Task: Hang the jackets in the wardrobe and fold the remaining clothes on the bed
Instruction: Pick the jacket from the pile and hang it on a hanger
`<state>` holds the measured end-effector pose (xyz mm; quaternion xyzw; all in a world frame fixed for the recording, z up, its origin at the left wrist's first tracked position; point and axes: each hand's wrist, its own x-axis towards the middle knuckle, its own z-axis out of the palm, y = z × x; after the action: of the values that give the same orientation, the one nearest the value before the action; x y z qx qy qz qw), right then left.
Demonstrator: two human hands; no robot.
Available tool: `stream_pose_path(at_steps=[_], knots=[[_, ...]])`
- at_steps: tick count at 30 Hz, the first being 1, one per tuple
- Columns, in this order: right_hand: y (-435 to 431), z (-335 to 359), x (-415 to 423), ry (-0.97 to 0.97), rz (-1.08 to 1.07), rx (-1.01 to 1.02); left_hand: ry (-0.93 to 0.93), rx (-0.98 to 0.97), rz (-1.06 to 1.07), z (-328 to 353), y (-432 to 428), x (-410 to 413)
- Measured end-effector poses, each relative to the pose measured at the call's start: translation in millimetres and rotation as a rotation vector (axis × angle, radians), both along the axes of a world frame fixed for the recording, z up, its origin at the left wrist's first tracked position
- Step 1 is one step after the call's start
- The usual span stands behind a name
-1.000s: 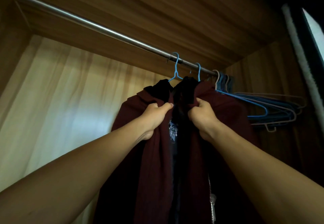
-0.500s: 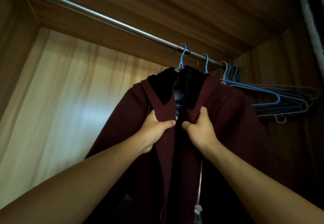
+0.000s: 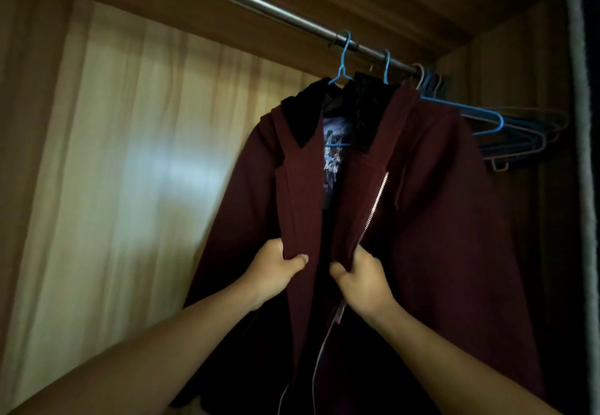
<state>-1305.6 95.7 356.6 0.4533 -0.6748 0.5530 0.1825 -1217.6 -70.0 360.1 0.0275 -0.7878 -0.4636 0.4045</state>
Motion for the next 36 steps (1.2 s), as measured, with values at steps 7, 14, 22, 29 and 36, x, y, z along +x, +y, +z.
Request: stream_pose_path(at_steps=[7,14,22,29,36], knots=[[20.6,-25.1,28.9,-0.015,-0.046,0.284,-0.293,-0.213,0.183,-37.8,10.3,40.6],[49.3,-96.6,64.1,-0.305,0.021,0.539,-1.003,-0.434,0.194,-136.7,13.8,93.5],[65.7,-157.1,116.8,-0.029,0.154,1.334,-1.149,-0.437,0.156,-184.2,52.3,182.6],[62.6,-195.7,161.9,0.311,0.39,1.409,-1.308,-0.254,0.319,-218.7,95.8,253.8],[59.8,-234.8,214.4,0.471,0.597,1.392,-1.411,-0.08,0.57,-281.5,156.2,356.6]])
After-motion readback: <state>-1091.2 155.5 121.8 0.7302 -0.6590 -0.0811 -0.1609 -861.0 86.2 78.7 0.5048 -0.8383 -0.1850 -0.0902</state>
